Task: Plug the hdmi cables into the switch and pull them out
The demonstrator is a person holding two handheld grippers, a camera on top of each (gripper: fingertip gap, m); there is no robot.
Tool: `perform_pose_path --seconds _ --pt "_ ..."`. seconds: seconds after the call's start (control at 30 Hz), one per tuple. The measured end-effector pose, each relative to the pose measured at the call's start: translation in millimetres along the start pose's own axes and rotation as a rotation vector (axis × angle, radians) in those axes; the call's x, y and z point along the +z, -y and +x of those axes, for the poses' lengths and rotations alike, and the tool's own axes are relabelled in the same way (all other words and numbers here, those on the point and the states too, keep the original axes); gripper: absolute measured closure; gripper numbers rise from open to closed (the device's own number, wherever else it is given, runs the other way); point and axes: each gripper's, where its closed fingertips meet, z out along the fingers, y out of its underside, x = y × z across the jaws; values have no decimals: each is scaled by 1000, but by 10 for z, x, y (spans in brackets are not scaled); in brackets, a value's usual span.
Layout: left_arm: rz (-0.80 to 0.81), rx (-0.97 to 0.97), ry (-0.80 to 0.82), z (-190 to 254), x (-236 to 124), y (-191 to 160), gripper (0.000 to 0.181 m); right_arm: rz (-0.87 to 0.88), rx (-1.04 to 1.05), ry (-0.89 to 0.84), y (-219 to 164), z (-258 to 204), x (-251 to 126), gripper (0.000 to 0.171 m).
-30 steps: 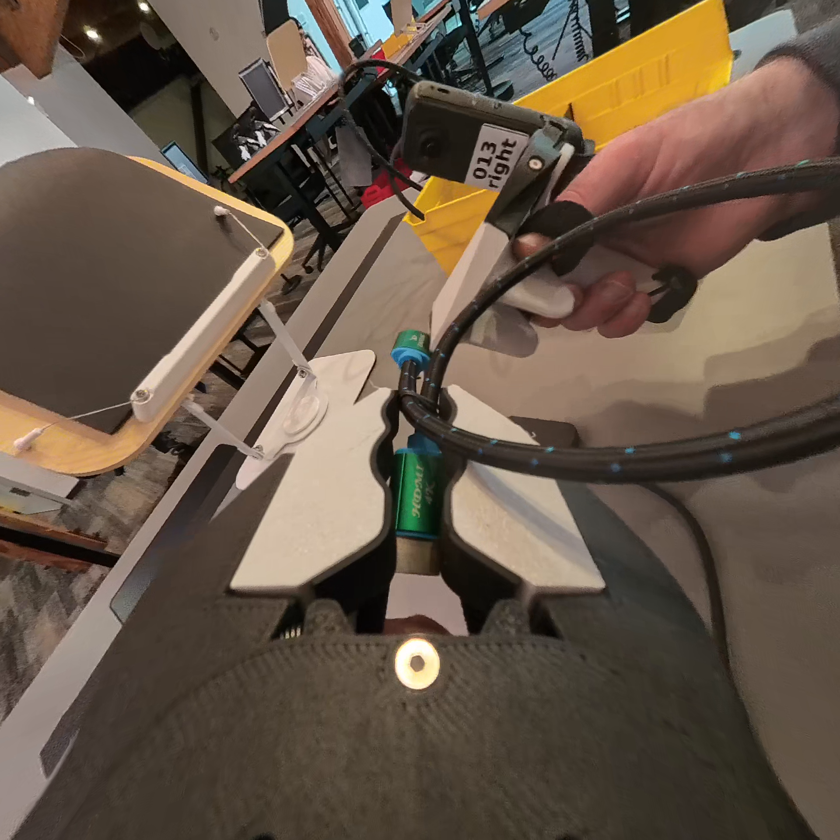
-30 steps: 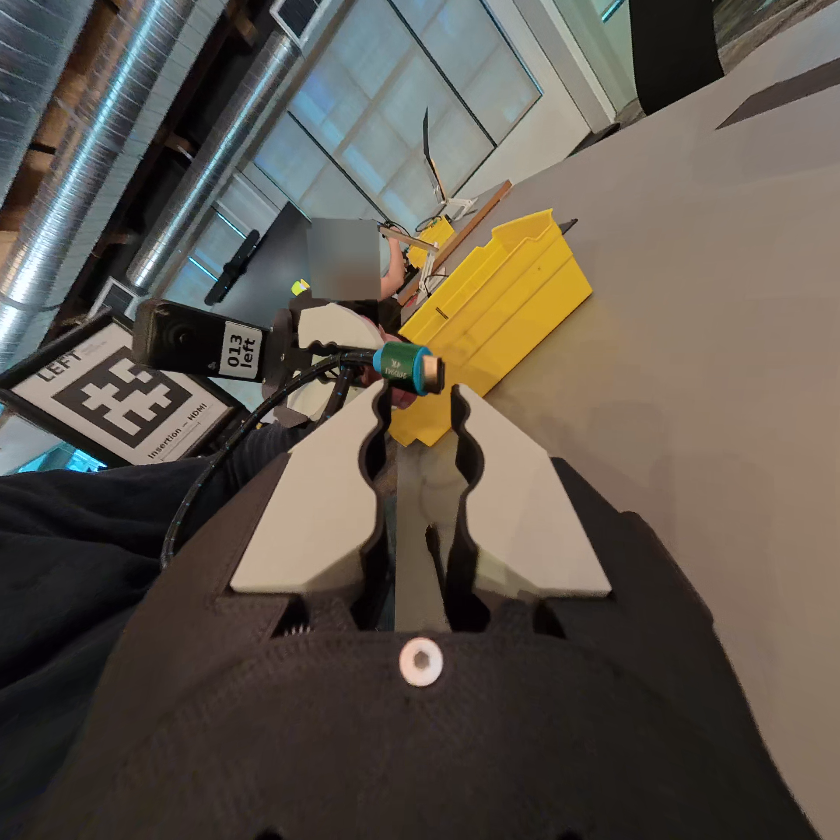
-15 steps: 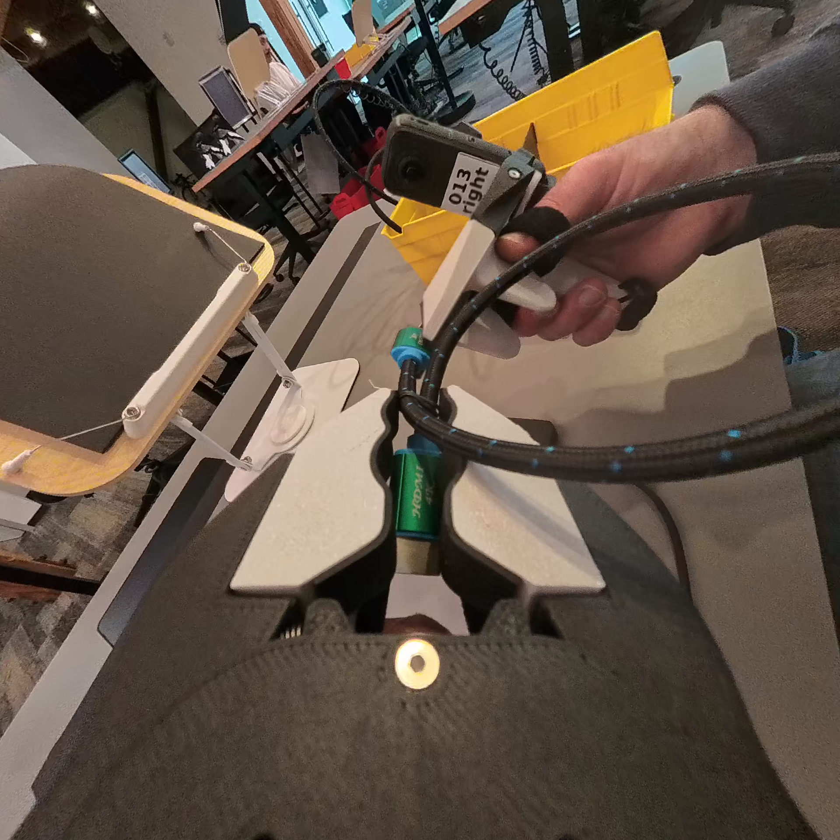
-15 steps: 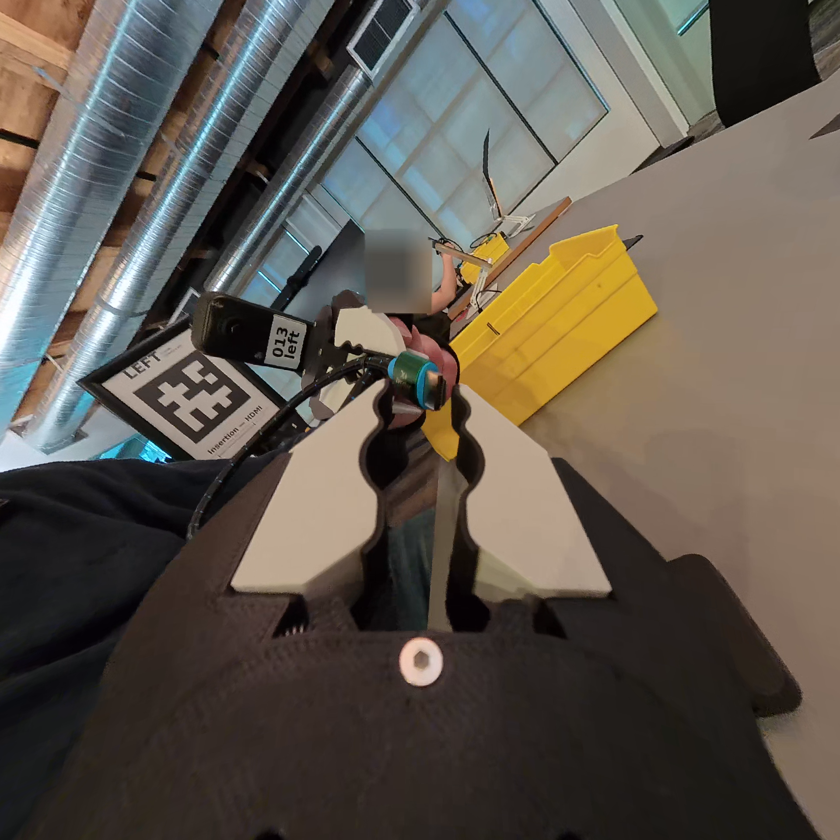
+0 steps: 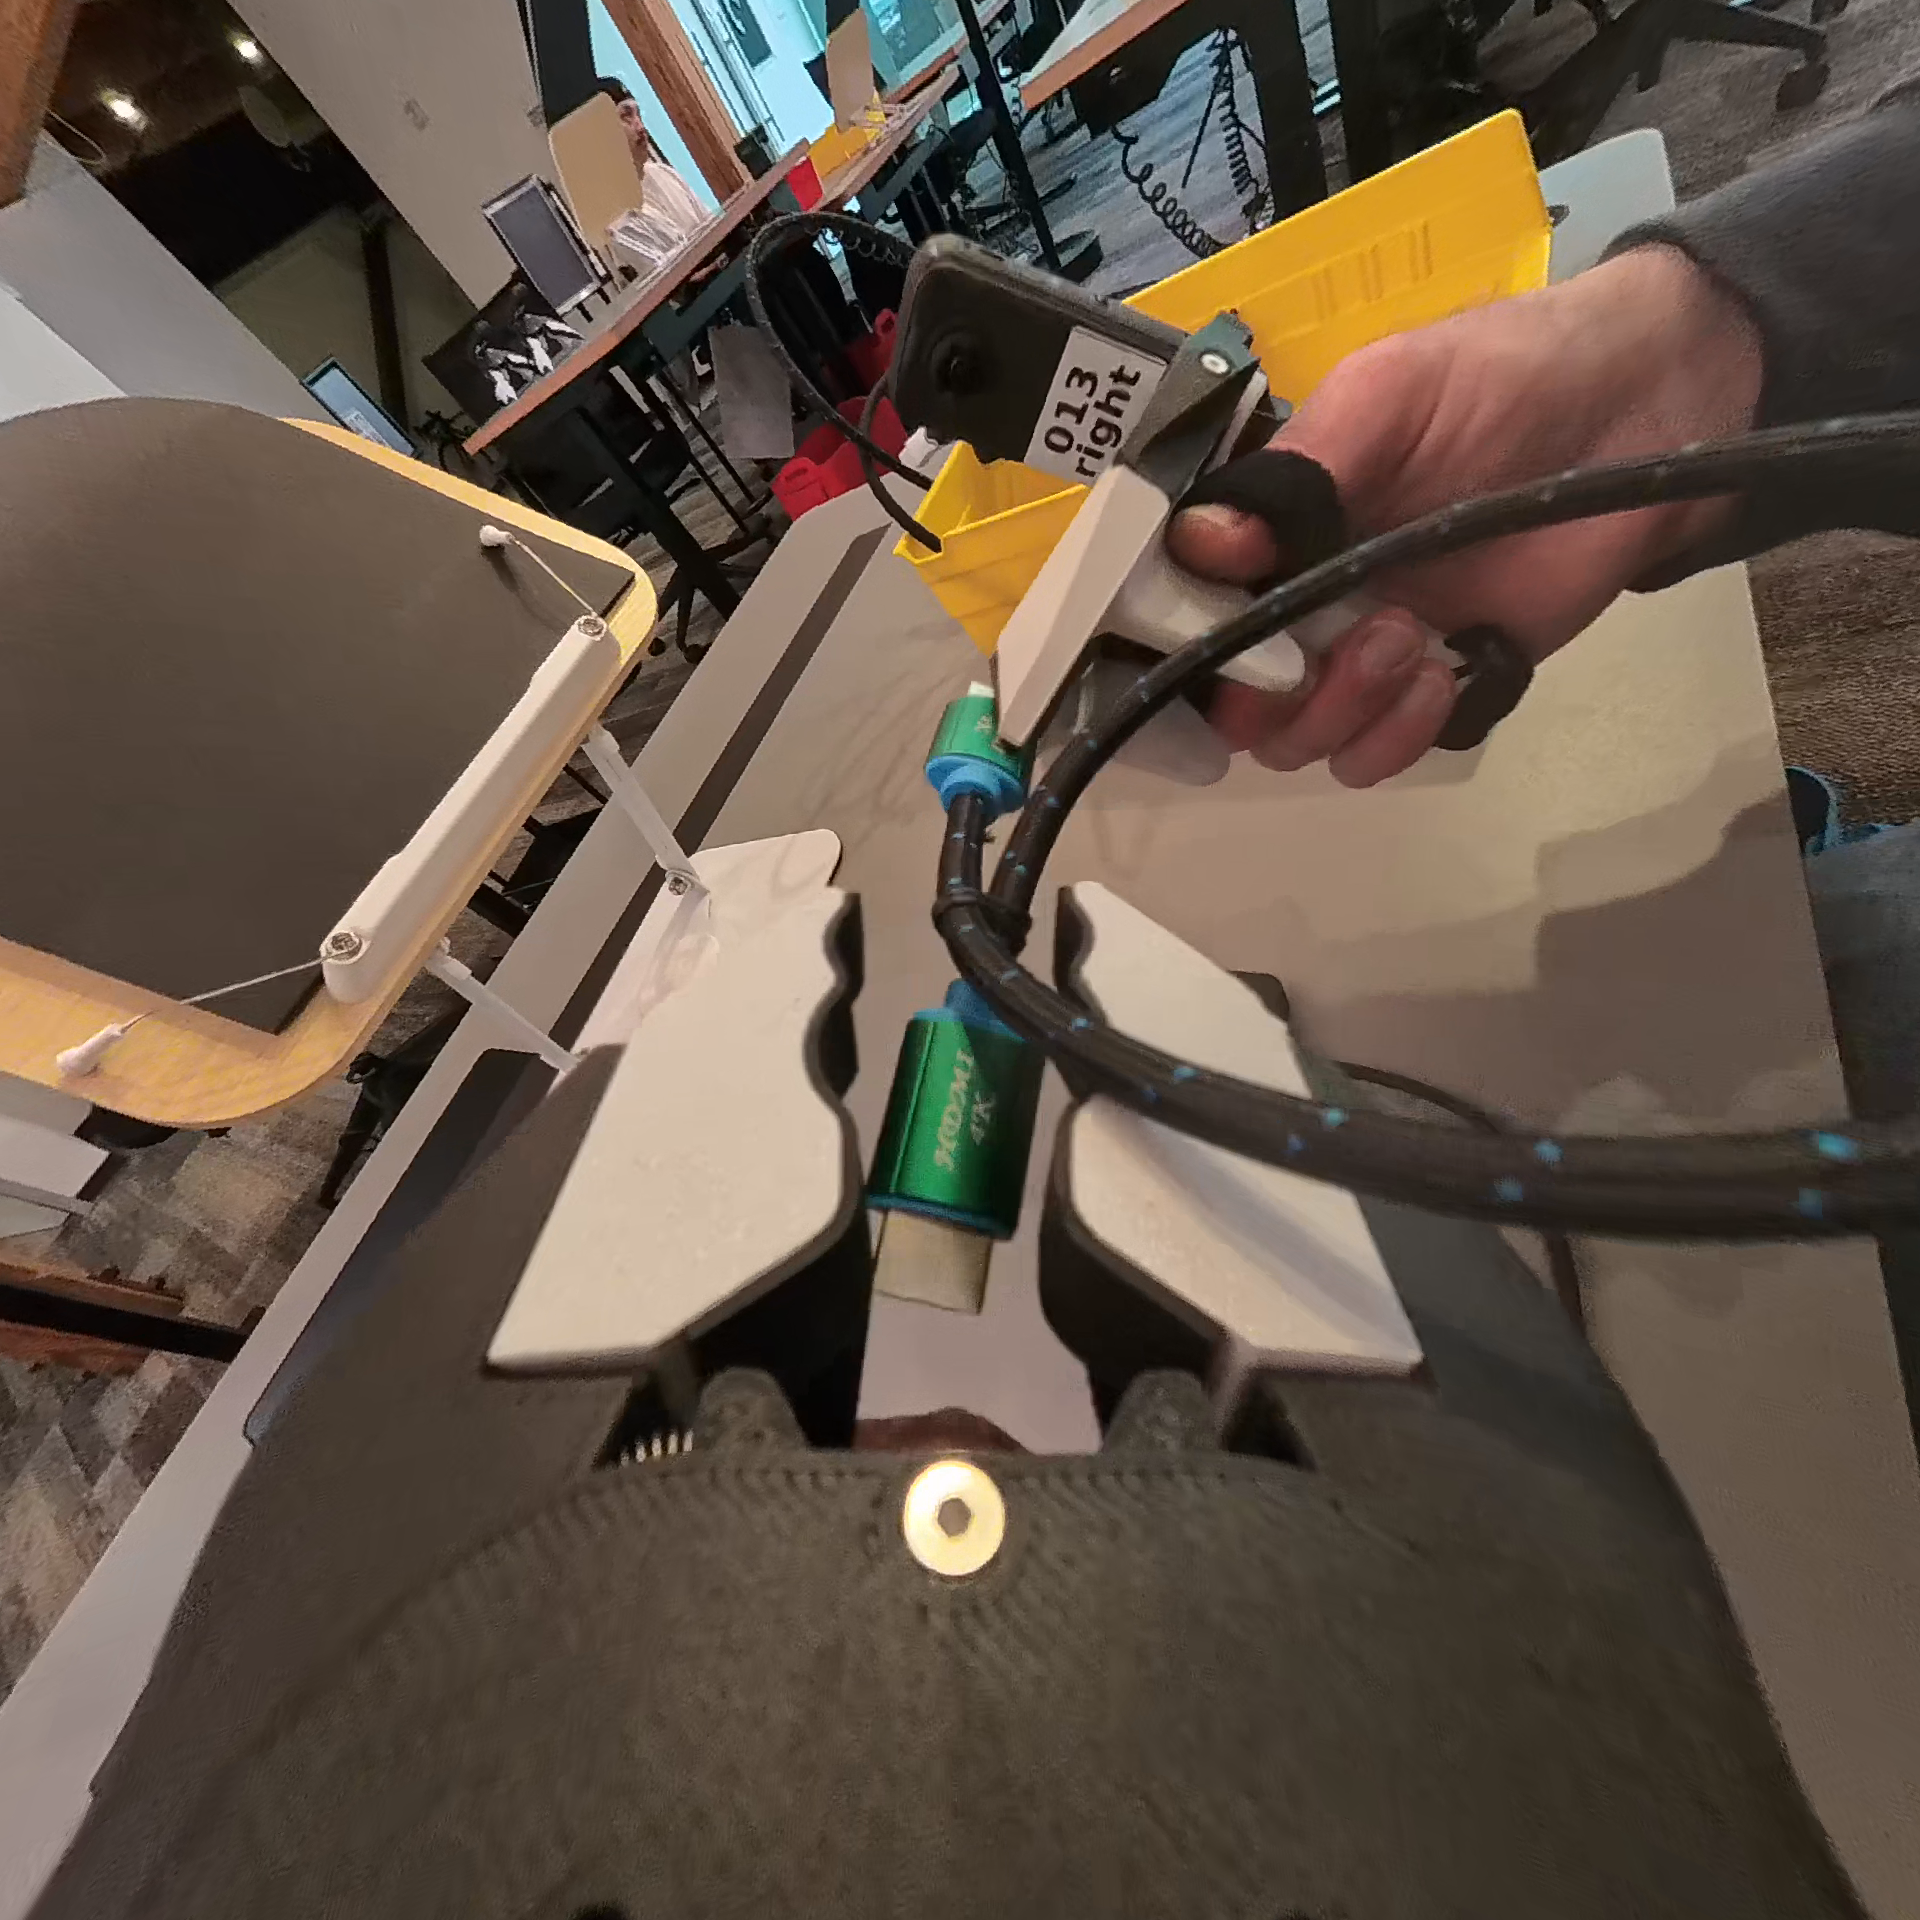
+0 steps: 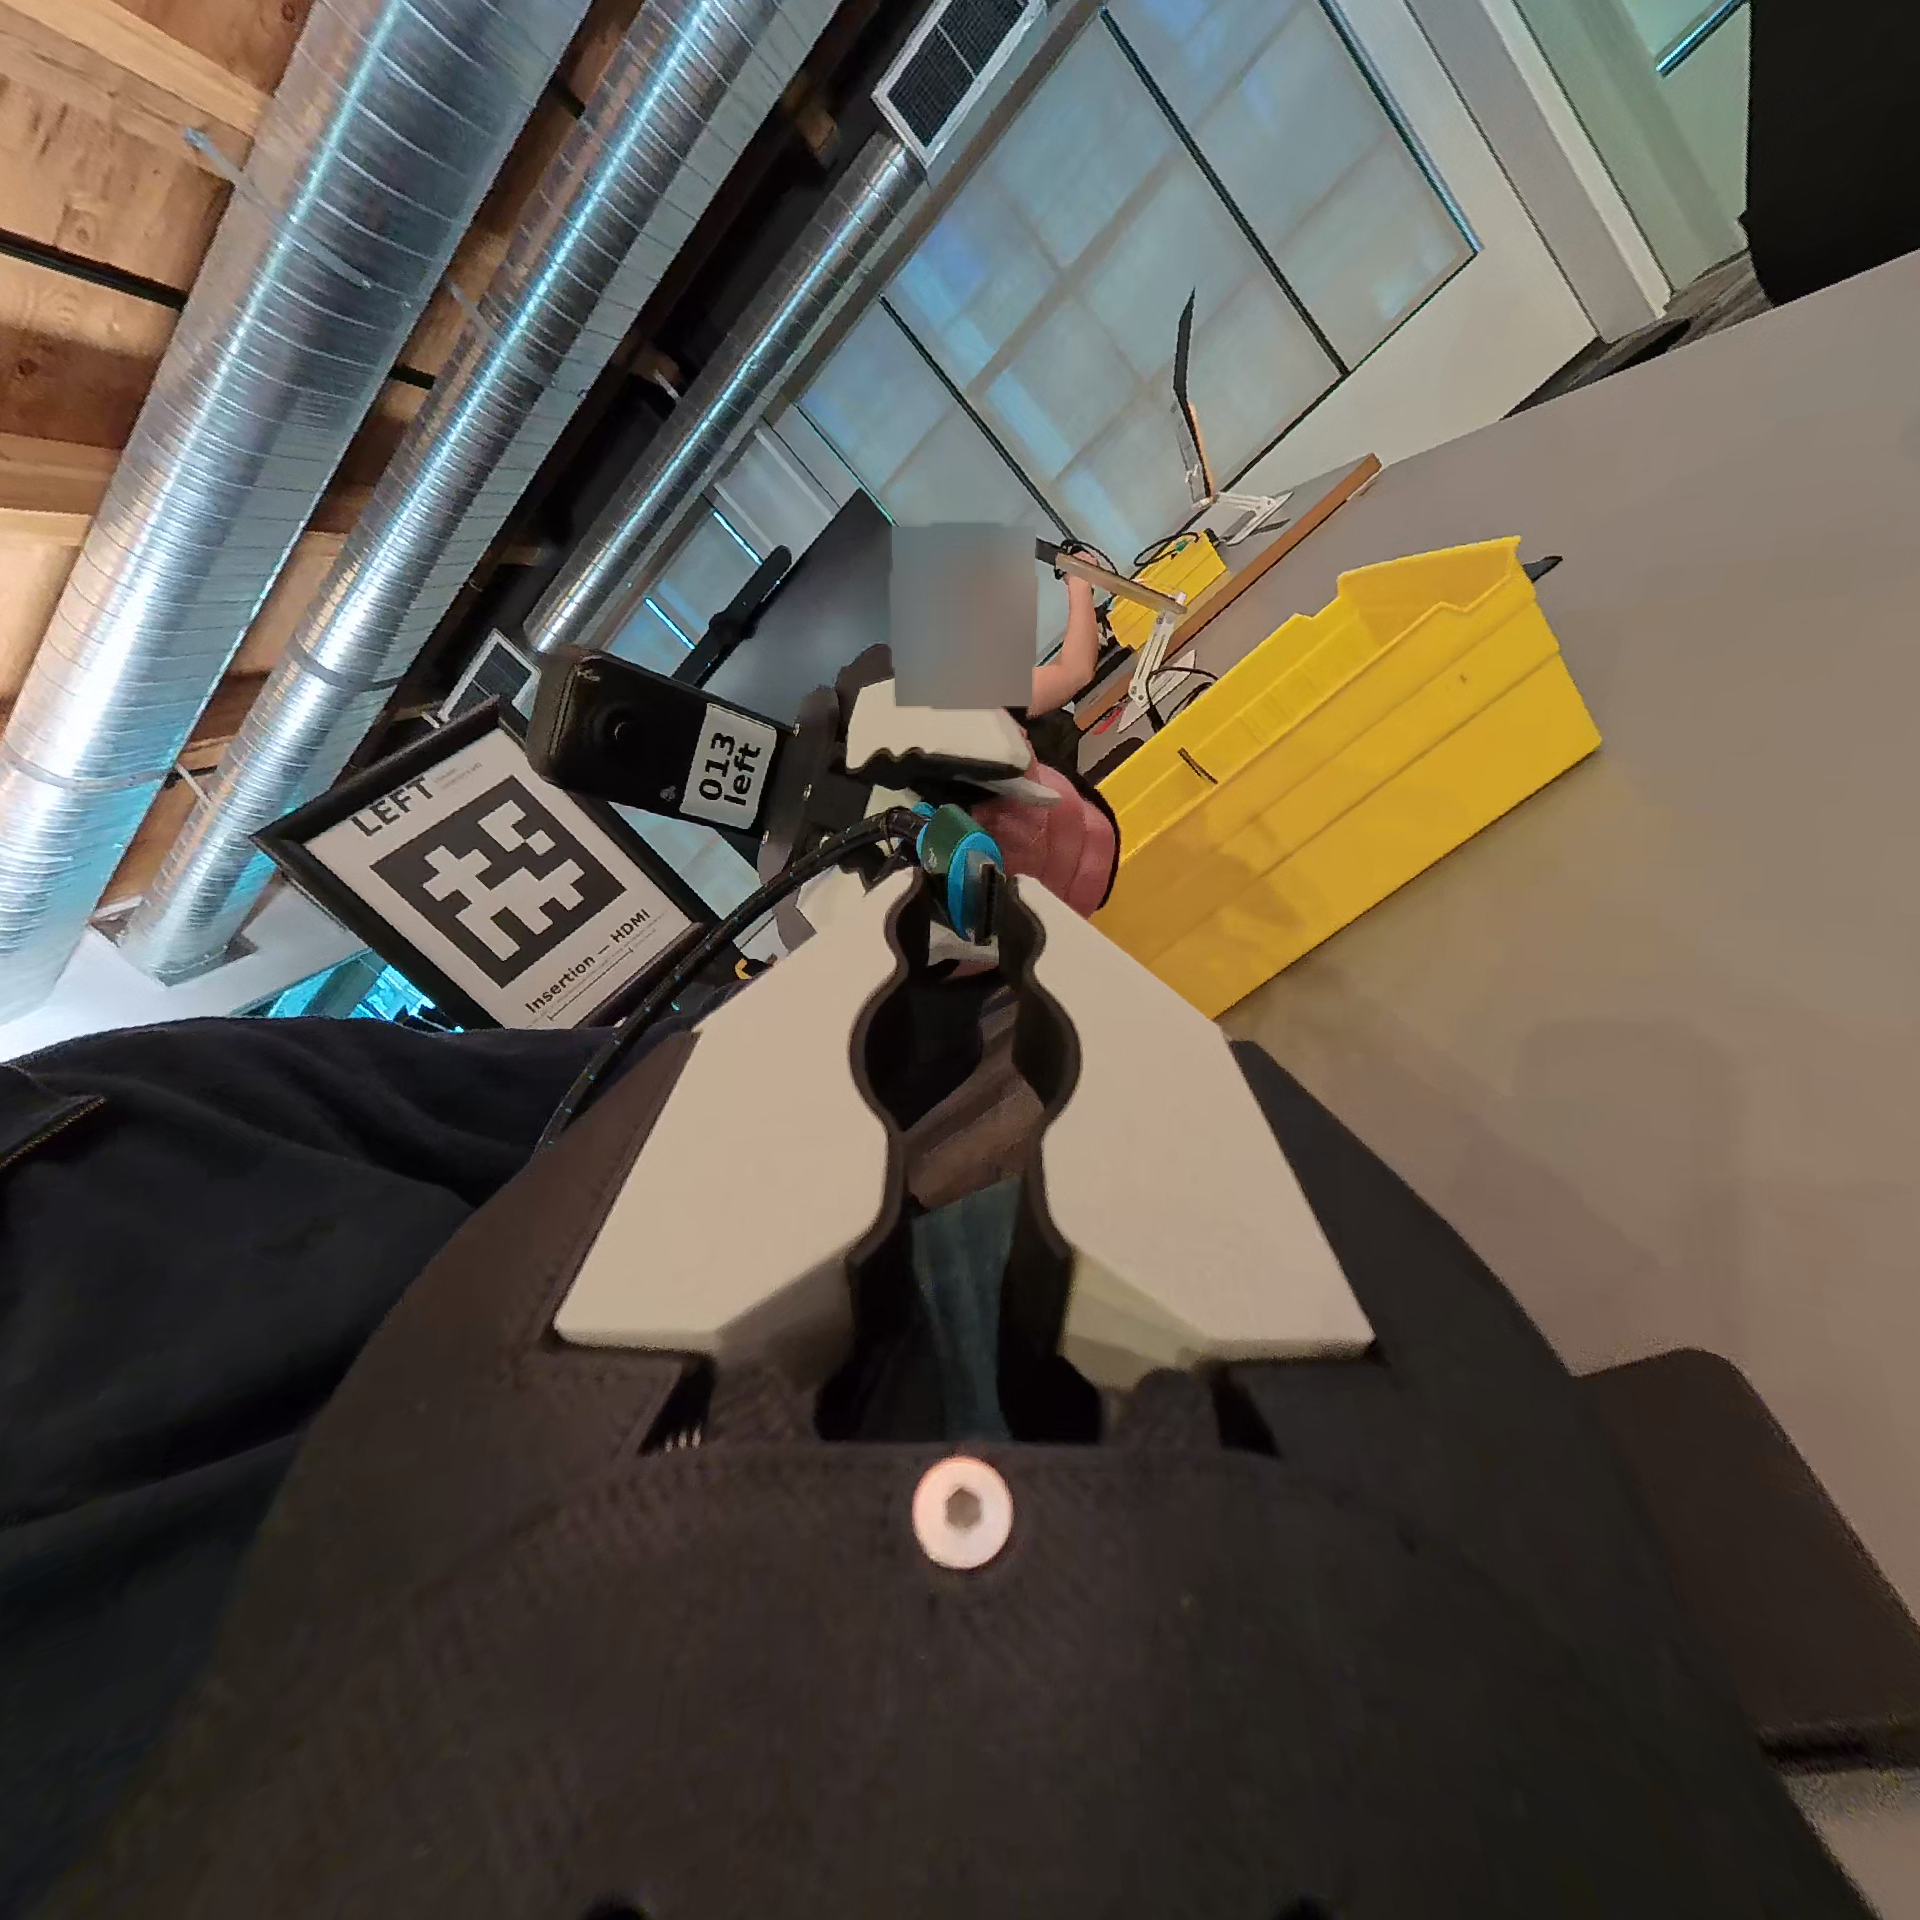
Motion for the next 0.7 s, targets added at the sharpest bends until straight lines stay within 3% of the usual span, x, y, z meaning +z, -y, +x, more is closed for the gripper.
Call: perform_pose_path --seconds 0.7 --pt "77 -41 19 -4 21 107 145 -16 54 43 -73 -82 159 160"
